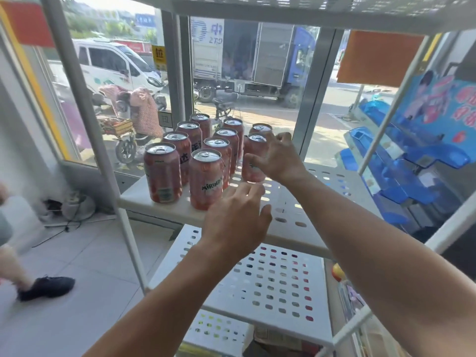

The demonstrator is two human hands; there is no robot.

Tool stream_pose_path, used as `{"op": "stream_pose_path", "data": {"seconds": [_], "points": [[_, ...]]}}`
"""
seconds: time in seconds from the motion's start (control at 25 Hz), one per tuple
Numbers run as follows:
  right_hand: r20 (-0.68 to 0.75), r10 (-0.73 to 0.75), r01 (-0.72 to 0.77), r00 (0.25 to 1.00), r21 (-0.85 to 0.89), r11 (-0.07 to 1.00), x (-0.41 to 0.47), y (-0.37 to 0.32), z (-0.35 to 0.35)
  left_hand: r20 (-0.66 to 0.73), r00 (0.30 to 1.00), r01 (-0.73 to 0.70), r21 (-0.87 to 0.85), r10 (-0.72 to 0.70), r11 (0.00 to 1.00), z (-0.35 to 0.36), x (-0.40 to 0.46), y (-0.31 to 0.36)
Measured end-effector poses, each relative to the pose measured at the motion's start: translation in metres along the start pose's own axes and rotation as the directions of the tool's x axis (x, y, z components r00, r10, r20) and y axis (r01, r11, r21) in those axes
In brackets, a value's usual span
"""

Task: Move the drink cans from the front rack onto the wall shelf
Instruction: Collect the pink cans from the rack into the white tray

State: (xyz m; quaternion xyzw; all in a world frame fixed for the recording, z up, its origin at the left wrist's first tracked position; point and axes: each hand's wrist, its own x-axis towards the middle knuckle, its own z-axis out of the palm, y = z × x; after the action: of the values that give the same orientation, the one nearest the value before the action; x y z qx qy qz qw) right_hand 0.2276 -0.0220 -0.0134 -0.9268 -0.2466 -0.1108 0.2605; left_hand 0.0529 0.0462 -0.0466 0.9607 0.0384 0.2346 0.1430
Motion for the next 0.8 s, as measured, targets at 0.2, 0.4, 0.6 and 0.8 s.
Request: {"op": "stream_pose_path", "data": {"seconds": [0.2,0.4,0.6,0.8], "points": [[-0.100,-0.017,0.033,0.995,0.162,0.986,-0.003,0.008,0.016,0.005,1.000,-0.011,-0.036,0.011,0.999,0.003,-0.001,-0.005],[-0.191,0.057,0.016,0.980,0.358,0.934,-0.038,0.009,-0.008,0.021,1.000,0.024,-0.242,-0.020,0.970,0.007,0.000,-0.010],[-0.186,0.104,-0.002,0.977,0.480,0.877,-0.104,0.007,-0.059,0.066,0.996,0.088,-0.576,-0.062,0.813,0.012,0.007,-0.002],[-0.185,0.208,-0.092,0.961,0.491,0.866,-0.176,0.012,-0.084,0.234,0.954,0.087,-0.814,0.186,0.575,0.016,0.000,0.027]]}}
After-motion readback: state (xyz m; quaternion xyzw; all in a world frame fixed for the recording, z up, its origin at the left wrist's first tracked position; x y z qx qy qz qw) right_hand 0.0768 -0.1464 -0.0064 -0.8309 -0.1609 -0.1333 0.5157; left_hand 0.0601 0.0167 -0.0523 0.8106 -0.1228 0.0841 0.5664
